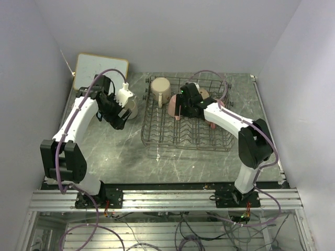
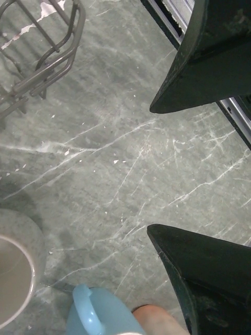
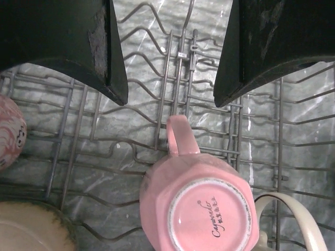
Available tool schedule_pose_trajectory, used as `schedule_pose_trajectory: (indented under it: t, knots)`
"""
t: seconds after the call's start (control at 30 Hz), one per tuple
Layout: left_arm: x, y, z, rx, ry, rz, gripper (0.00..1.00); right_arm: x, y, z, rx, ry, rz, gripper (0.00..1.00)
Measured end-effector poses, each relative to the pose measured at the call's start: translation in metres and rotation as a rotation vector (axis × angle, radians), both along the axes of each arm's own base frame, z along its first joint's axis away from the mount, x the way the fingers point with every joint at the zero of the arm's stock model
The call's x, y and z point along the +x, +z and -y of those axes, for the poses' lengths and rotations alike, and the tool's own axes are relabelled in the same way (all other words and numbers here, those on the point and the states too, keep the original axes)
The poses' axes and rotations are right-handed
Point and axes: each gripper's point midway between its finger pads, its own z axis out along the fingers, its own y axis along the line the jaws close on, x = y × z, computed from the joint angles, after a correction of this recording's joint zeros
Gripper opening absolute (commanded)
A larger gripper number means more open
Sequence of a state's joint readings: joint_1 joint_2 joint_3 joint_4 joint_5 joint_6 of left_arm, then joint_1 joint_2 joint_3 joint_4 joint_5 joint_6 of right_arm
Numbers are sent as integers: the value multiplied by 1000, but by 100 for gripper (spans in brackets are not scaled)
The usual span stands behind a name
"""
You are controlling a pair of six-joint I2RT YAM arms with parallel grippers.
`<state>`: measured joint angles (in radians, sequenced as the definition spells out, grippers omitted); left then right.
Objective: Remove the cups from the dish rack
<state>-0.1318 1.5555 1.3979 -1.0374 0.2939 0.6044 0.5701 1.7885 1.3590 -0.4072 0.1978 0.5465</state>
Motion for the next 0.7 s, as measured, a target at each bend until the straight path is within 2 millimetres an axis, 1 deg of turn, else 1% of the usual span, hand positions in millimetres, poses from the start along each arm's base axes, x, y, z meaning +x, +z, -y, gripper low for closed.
schedule_pose_trajectory:
  t: [0.07, 0.23, 0.37, 0.47, 0.6, 0.67, 0.7]
  knots:
    - [-6, 1, 1, -5, -10, 4, 100, 4, -8, -3, -23, 12, -2, 64]
    - [-24, 12, 1, -22, -30, 43, 100, 15, -26, -15, -76, 40, 5, 58]
    - [-34, 14, 0, -23, -37, 43, 100, 19, -44, -21, -120, 51, 1, 52]
    - [-40, 16, 0, -25, -39, 37, 100, 23, -54, -22, -157, 49, -1, 45]
    - [-48, 20, -1, -27, -40, 51, 100, 26, -63, -21, -195, 41, 5, 35]
    - [-52, 23, -1, -28, -40, 63, 100, 26, -65, -20, -213, 37, 10, 28]
    - [-53, 24, -1, -29, -40, 68, 100, 26, -65, -20, -219, 36, 15, 23]
